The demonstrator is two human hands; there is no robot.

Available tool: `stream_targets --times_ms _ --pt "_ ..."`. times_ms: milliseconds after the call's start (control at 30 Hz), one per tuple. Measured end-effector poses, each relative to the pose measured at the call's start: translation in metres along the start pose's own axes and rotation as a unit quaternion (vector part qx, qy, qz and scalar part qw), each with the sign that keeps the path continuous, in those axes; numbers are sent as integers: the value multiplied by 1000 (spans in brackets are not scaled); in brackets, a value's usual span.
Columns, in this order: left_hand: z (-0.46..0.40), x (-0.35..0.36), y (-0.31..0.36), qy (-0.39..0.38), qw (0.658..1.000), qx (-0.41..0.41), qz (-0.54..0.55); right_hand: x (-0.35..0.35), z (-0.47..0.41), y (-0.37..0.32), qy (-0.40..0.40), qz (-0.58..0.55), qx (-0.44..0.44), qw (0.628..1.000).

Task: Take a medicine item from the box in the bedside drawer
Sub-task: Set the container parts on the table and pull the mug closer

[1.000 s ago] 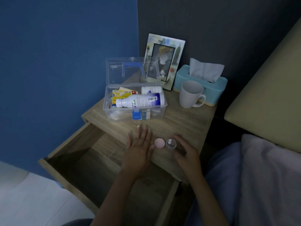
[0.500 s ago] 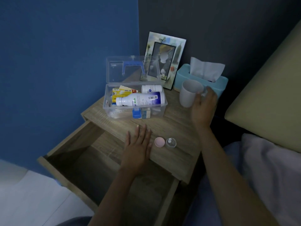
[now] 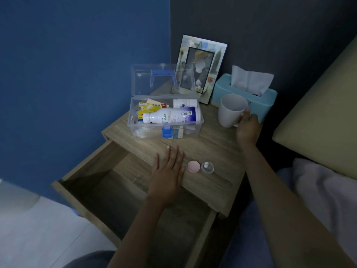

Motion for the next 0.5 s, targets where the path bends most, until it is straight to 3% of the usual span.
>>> stream_targets --times_ms 167,300,500 --pt "0 -2 1 -2 1000 1 3 -22 32 4 5 -42 -38 998" --pt "0 -2 1 -2 1000 -1 3 -39 60 17 -29 -78 -17 996" --pt "0 -2 1 -2 1000 0 8 -59 92 30 -41 -46 -29 998"
Point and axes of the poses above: each hand's wrist, its own z-axis away from the middle knuckle, its own x-axis out of the palm, y = z × x, the point moved 6 cm from there along -z, towards the middle knuckle, and after that the axes turned 11 degrees about x, right-handed, at the moved point
